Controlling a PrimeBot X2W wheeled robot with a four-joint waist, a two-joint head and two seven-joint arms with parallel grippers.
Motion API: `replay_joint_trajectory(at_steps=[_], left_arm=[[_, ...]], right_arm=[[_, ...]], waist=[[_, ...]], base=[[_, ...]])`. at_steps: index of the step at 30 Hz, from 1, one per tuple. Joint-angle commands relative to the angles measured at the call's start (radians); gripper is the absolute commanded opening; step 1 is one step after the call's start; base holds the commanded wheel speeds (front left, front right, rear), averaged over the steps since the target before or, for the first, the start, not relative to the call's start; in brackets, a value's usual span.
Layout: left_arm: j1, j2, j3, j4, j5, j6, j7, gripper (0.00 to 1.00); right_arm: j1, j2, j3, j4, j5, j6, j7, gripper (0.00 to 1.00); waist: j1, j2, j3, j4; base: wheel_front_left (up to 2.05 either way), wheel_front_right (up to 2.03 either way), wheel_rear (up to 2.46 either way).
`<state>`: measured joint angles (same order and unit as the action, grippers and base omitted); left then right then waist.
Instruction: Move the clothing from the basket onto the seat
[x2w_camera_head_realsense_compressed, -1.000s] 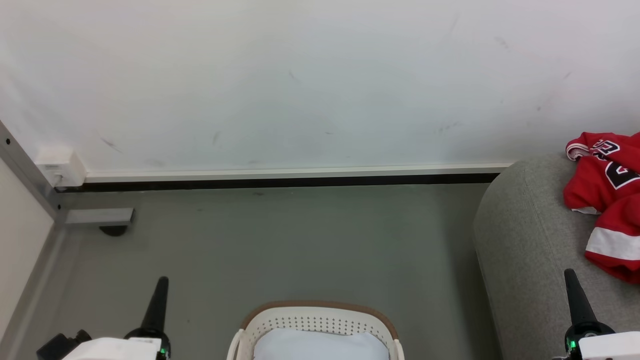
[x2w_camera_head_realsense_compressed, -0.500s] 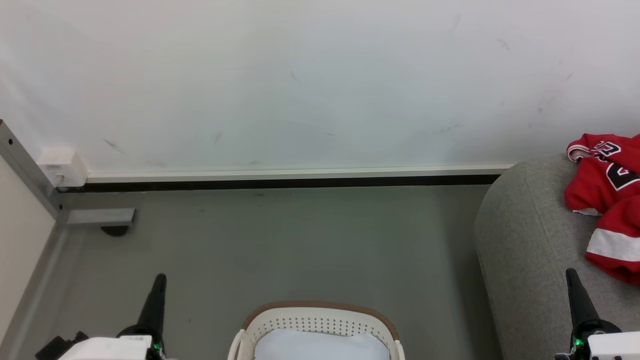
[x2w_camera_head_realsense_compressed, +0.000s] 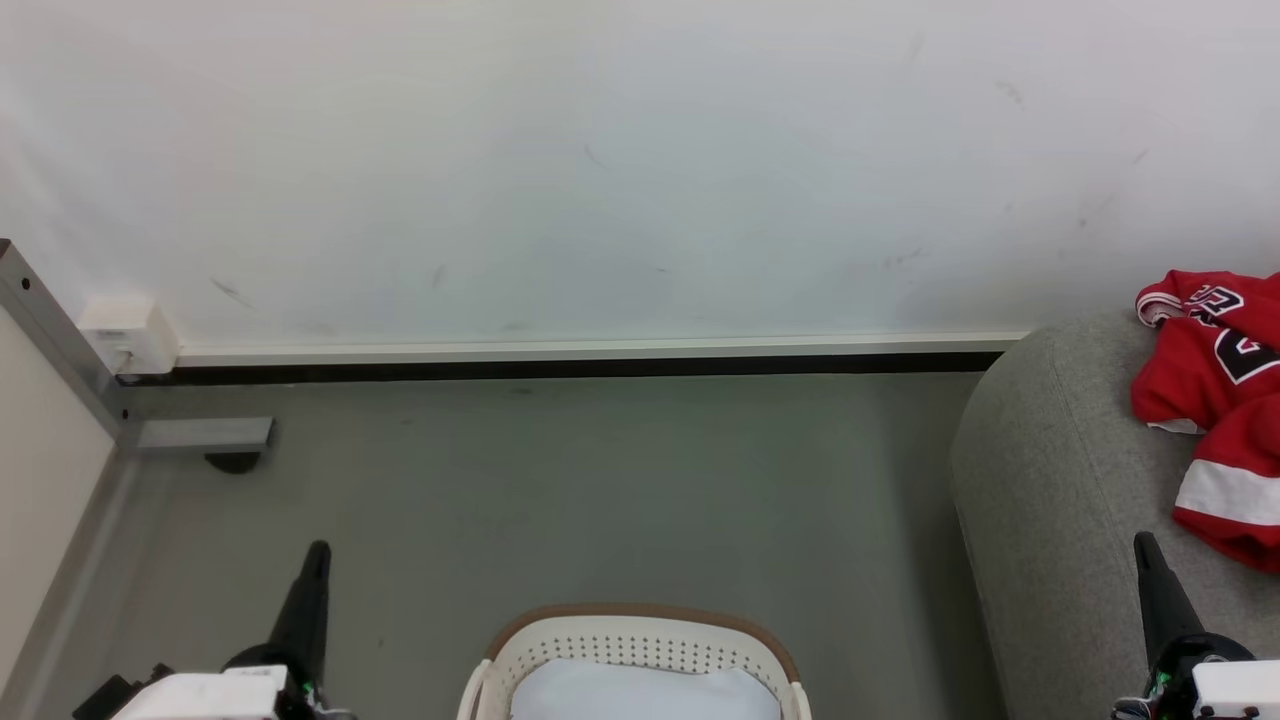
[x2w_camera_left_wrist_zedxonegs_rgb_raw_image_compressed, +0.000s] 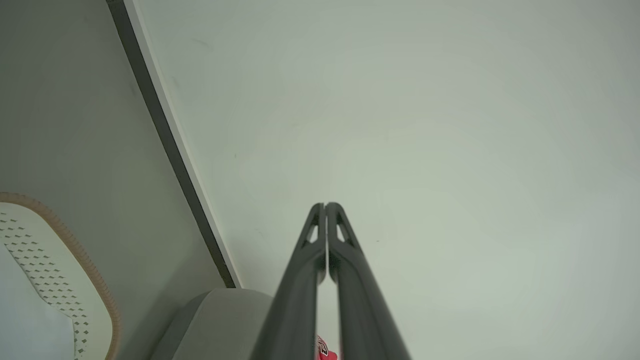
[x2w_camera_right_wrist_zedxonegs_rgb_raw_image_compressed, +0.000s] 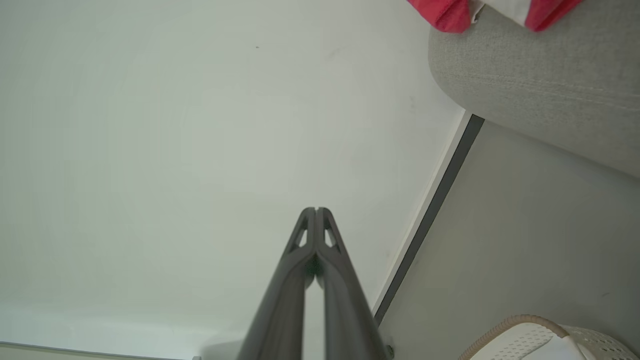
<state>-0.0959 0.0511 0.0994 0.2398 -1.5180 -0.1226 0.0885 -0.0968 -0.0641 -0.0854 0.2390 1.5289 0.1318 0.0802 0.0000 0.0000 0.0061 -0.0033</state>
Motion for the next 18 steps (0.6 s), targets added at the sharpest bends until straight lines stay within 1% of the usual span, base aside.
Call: replay_joint_trajectory(at_steps=[1,14,18], left_arm=[[-0.011,0.003,0.007,0.0,-0.014,-0.003,0.006,0.0],[-0.018,0.0,0.018,0.007,-0.101,-0.012,0.028,0.0],[-0.017,0.0,0.017,0.006,-0.101,-0.011,0.03,0.0]], right_arm=[[-0.01,-0.001,-0.006,0.002,0.018,-0.002,0.005,0.0],[-0.016,0.007,-0.021,0.007,0.095,-0.002,0.028,0.0],[-0.016,0.008,-0.022,0.007,0.092,-0.002,0.029,0.0]], waist=[[0.0,0.0,0.0,0.0],[0.0,0.0,-0.003,0.003],[0.0,0.0,-0.003,0.003]], base=[[0.0,0.0,0.0],[0.0,0.0,0.0],[0.0,0.0,0.0]])
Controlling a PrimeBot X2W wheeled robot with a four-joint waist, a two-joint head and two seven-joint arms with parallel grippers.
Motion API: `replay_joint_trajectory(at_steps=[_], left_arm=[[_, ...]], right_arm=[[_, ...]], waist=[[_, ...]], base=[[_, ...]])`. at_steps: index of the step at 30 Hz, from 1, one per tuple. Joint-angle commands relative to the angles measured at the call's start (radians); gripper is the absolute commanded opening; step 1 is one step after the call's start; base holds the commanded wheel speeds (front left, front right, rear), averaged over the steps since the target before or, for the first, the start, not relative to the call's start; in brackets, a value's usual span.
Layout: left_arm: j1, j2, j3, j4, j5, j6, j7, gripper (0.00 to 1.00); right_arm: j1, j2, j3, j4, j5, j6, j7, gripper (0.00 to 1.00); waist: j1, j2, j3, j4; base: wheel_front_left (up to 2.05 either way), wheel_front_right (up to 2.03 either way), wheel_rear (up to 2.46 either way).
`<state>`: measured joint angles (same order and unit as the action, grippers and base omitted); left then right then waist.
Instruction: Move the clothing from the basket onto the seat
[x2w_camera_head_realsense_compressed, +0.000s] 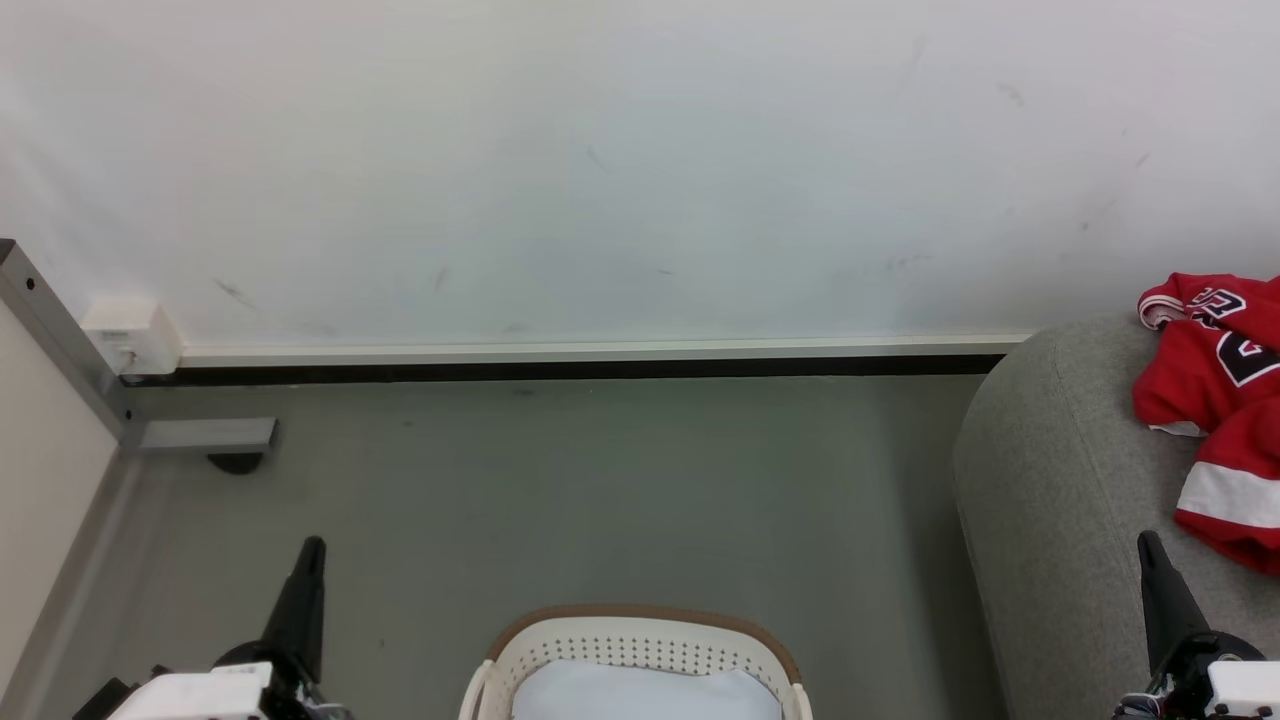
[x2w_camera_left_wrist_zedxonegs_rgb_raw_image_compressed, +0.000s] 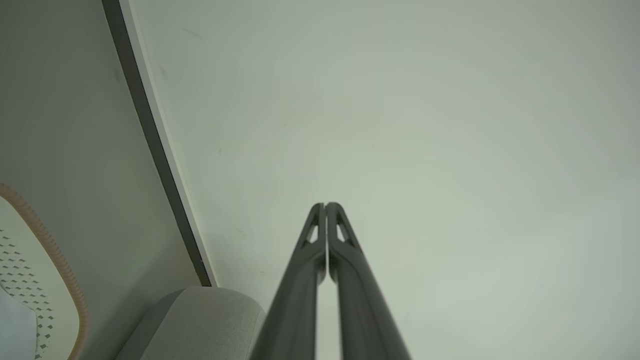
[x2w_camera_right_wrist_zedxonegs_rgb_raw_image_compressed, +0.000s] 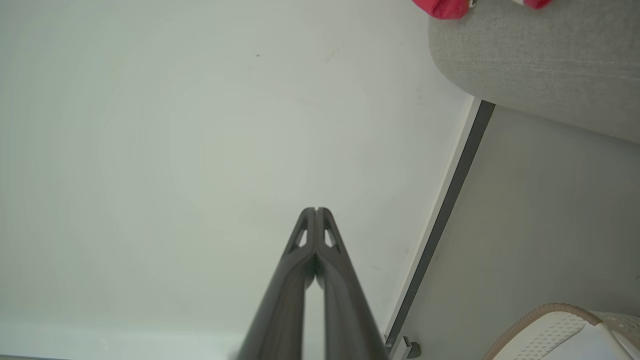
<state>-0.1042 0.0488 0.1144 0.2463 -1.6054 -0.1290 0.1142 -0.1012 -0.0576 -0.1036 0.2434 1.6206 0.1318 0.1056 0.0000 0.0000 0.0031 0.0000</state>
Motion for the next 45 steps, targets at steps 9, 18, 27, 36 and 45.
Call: replay_joint_trajectory(at_steps=[9,18,27,36,45], left_arm=[[-0.009,0.002,0.002,0.0,-0.013,-0.005,0.004,0.0],[-0.009,0.002,0.002,0.0,-0.013,-0.005,0.004,0.0],[-0.009,0.002,0.002,0.0,-0.013,-0.005,0.004,0.0],[-0.009,0.002,0.002,0.0,-0.014,-0.005,0.004,0.0],[-0.009,0.002,0.002,0.0,-0.014,-0.003,0.003,0.0]], right_arm=[[-0.012,0.002,-0.005,0.002,-0.001,-0.002,0.006,0.0],[-0.012,0.003,-0.006,0.002,-0.003,-0.002,0.005,0.0],[-0.012,0.004,-0.007,0.002,-0.004,-0.002,0.006,0.0],[-0.012,0.004,-0.008,0.002,-0.006,-0.002,0.007,0.0],[-0.012,0.005,-0.009,0.002,-0.006,-0.002,0.006,0.0]], waist=[[0.0,0.0,0.0,0.0],[0.0,0.0,0.0,0.0],[0.0,0.0,0.0,0.0],[0.0,0.0,0.0,0.0],[0.0,0.0,0.0,0.0]], base=[[0.0,0.0,0.0],[0.0,0.0,0.0],[0.0,0.0,0.0],[0.0,0.0,0.0],[0.0,0.0,0.0]])
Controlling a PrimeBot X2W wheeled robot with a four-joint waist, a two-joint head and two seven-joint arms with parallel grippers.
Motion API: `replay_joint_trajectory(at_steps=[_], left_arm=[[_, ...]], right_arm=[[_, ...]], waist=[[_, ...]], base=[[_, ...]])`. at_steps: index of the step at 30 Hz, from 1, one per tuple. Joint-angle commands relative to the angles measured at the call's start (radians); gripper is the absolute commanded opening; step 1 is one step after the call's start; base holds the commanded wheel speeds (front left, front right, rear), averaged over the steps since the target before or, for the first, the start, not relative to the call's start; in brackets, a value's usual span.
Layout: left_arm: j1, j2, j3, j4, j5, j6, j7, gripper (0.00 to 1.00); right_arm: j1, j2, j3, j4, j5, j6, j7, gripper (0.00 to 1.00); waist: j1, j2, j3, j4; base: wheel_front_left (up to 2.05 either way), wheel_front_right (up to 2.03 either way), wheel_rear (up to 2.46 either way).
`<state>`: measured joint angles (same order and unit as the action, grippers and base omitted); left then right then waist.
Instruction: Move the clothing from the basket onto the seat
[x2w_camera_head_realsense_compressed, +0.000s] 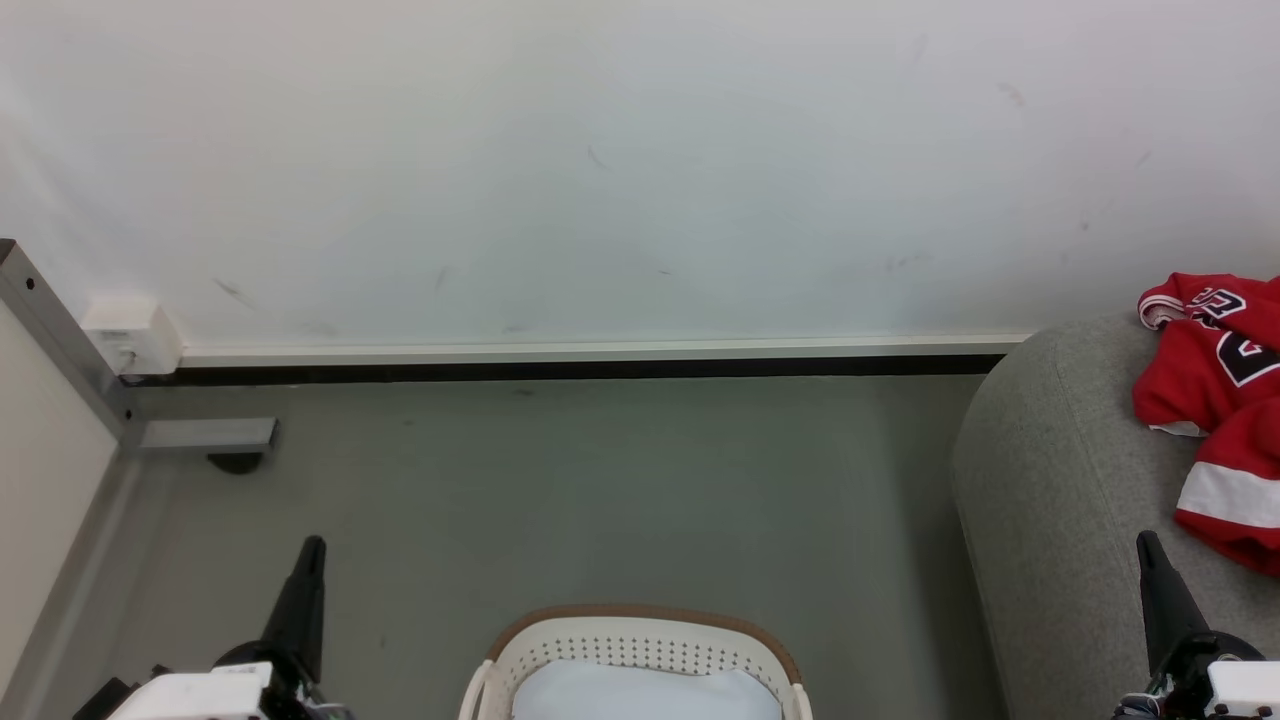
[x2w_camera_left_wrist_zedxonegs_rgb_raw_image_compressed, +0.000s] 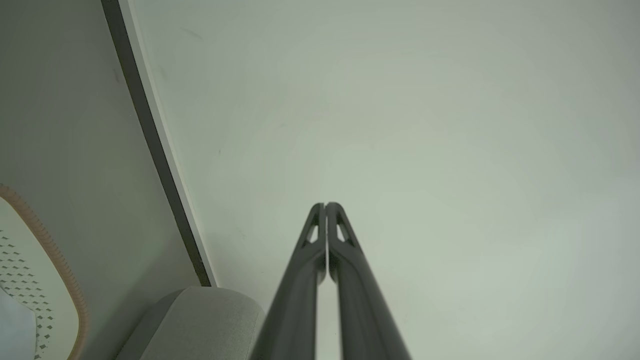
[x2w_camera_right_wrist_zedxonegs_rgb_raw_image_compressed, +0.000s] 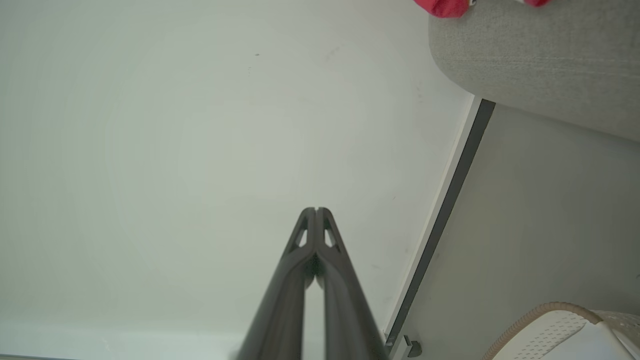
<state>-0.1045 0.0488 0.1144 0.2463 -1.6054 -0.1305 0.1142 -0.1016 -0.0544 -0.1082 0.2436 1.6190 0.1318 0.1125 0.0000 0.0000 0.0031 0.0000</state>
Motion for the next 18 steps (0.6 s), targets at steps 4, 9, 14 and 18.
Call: replay_joint_trajectory(at_steps=[4,9,14,18], left_arm=[[-0.008,0.002,0.002,0.0,-0.013,-0.002,0.003,0.0],[-0.008,0.002,0.002,0.0,-0.013,-0.002,0.003,0.0],[-0.008,0.002,0.002,0.0,-0.013,-0.002,0.003,0.0],[-0.008,0.002,0.002,0.0,-0.014,-0.002,0.003,0.0]], right_arm=[[-0.012,0.002,-0.005,0.002,-0.005,-0.002,-0.001,0.0],[-0.012,0.002,-0.005,0.002,-0.005,-0.002,0.0,0.0],[-0.012,0.002,-0.006,0.002,-0.006,-0.002,0.0,0.0],[-0.012,0.003,-0.006,0.002,-0.006,-0.002,0.001,0.0]], waist=[[0.0,0.0,0.0,0.0],[0.0,0.0,0.0,0.0],[0.0,0.0,0.0,0.0],[0.0,0.0,0.0,0.0]], base=[[0.0,0.0,0.0],[0.0,0.0,0.0],[0.0,0.0,0.0],[0.0,0.0,0.0]])
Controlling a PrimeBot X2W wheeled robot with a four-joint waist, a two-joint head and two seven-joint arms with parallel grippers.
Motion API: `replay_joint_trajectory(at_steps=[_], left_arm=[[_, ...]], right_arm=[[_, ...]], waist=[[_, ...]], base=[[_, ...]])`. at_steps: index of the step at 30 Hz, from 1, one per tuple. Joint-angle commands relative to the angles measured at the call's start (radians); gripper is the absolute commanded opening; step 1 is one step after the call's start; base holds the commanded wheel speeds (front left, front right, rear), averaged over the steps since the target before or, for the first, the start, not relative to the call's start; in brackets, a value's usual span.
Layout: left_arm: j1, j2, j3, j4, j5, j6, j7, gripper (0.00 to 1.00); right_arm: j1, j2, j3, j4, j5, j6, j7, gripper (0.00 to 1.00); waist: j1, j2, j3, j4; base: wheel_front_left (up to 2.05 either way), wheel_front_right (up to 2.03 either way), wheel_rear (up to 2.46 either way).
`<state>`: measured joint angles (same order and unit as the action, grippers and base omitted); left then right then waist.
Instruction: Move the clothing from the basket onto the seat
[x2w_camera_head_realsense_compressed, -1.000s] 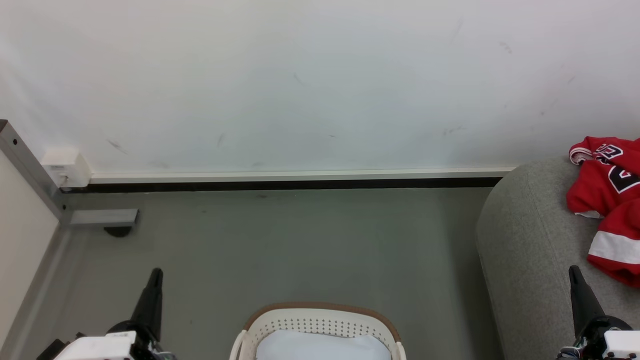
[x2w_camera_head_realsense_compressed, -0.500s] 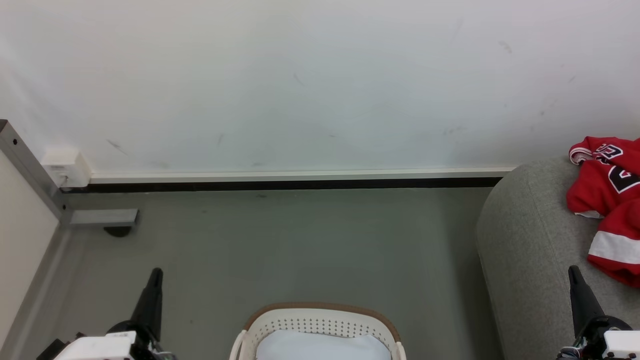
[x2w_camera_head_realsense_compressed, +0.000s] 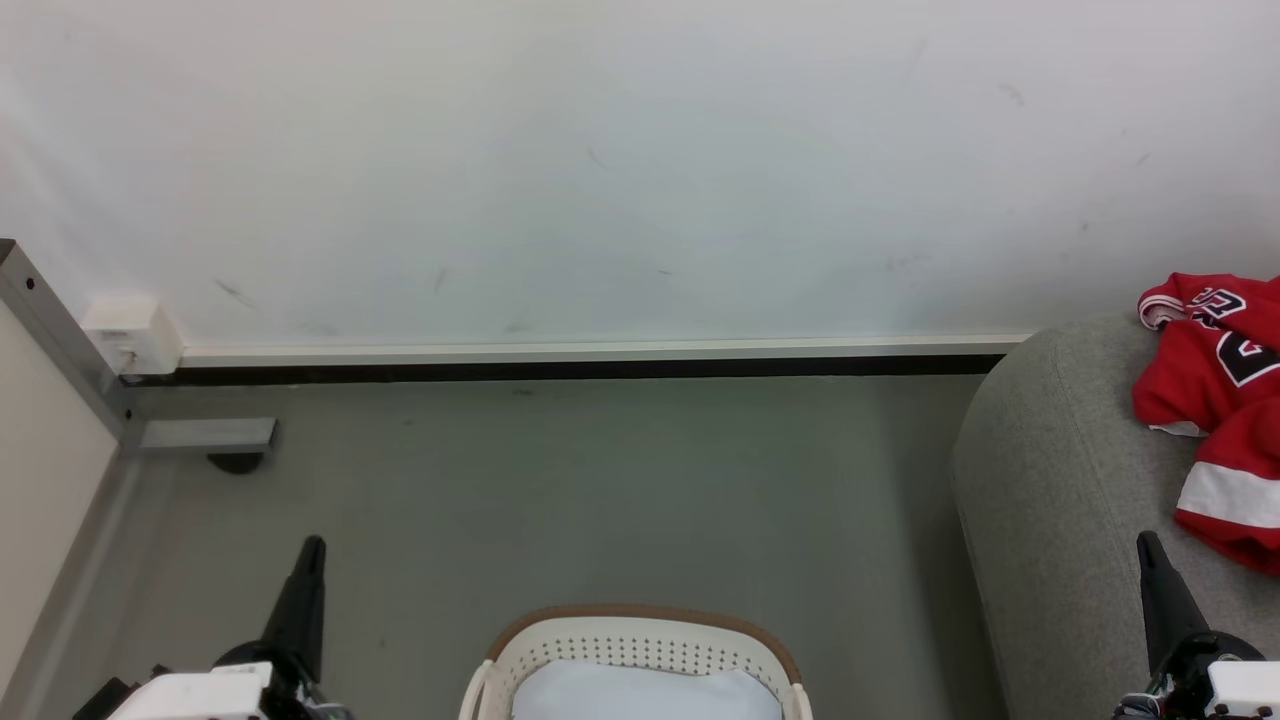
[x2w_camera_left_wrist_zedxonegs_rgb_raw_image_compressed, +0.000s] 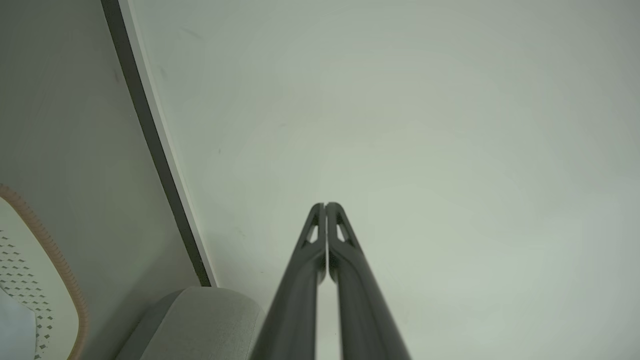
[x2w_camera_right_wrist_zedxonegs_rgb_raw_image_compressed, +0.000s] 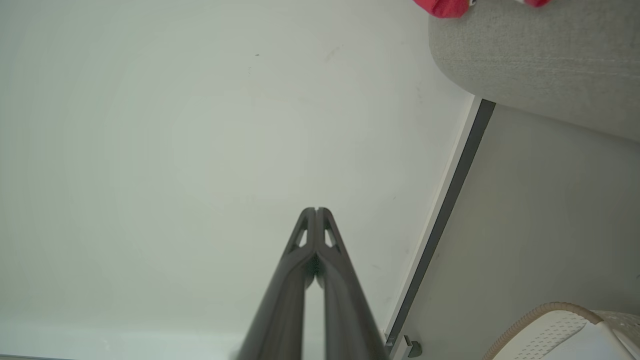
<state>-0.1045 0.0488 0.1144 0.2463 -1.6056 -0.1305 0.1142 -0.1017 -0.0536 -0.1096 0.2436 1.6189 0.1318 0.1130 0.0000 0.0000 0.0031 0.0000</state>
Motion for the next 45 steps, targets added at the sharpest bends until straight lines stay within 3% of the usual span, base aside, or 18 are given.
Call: replay_joint_trajectory(at_steps=[1,45], left_arm=[[-0.008,0.002,0.002,0.0,-0.013,-0.002,0.003,0.0],[-0.008,0.002,0.002,-0.001,-0.013,-0.002,0.003,0.0]], right_arm=[[-0.012,0.002,-0.005,0.002,-0.006,-0.002,0.0,0.0],[-0.013,0.003,-0.007,0.002,-0.008,-0.002,0.003,0.0]], waist=[[0.0,0.0,0.0,0.0],[0.0,0.0,0.0,0.0]], base=[[0.0,0.0,0.0],[0.0,0.0,0.0]])
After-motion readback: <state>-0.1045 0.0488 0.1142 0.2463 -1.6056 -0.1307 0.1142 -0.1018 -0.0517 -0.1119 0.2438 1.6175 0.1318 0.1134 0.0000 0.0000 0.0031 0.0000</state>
